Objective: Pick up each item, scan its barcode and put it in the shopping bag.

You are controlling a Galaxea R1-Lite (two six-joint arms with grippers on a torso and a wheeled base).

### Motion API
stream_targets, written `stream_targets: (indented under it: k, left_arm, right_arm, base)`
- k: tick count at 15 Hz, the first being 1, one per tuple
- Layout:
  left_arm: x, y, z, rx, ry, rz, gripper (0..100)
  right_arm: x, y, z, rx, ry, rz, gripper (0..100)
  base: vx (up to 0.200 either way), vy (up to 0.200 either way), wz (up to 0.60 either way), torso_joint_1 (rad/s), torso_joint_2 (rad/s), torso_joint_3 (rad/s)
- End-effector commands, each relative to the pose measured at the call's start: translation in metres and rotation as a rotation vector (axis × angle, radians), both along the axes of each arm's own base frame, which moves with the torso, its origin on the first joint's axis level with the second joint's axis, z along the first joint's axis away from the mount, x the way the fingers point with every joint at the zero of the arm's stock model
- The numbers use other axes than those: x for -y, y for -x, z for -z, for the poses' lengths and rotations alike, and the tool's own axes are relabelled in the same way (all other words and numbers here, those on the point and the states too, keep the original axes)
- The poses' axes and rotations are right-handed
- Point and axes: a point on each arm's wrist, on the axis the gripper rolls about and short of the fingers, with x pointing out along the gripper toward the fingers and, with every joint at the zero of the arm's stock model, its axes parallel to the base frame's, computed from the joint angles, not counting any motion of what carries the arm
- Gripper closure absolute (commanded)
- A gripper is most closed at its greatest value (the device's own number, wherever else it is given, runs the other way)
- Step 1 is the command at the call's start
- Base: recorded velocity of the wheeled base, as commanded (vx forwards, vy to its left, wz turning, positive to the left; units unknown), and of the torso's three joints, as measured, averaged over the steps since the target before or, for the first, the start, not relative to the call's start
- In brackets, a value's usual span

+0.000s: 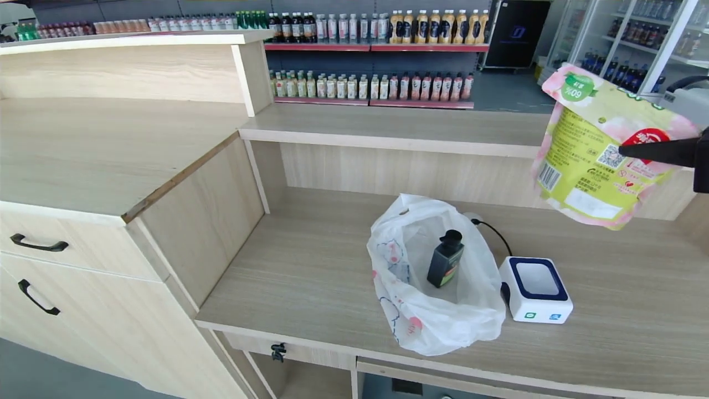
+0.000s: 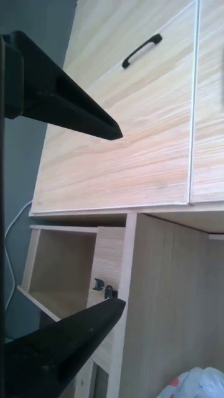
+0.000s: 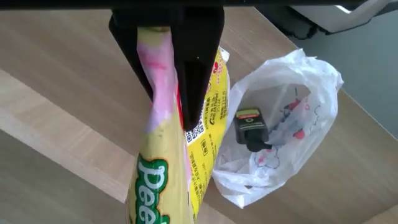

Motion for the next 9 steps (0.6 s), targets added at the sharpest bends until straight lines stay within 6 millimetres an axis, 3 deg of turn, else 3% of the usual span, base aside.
stream_targets:
  k: [1, 4, 9]
  left_arm:
    - [0.0, 0.0, 0.0, 0.0, 0.0, -0.002, 0]
    - [0.0, 0.0, 0.0, 0.0, -0.001, -0.001, 0]
    - [0.0, 0.0, 0.0, 0.0, -0.001, -0.002, 0]
  right_arm:
    - [-0.01, -0.001, 0.003, -0.006, -0.002, -0.044, 100]
    - [-0.03, -0.012, 0.031, -0.027, 0.0, -0.141, 100]
    - [-0.044, -0.039, 0.086, 0.028, -0.002, -0.261, 100]
  base:
    - [0.0, 0.0, 0.0, 0.0, 0.0, 0.0]
    - [0.0, 0.0, 0.0, 0.0, 0.0, 0.0]
    - [0.0, 0.0, 0.0, 0.0, 0.0, 0.0]
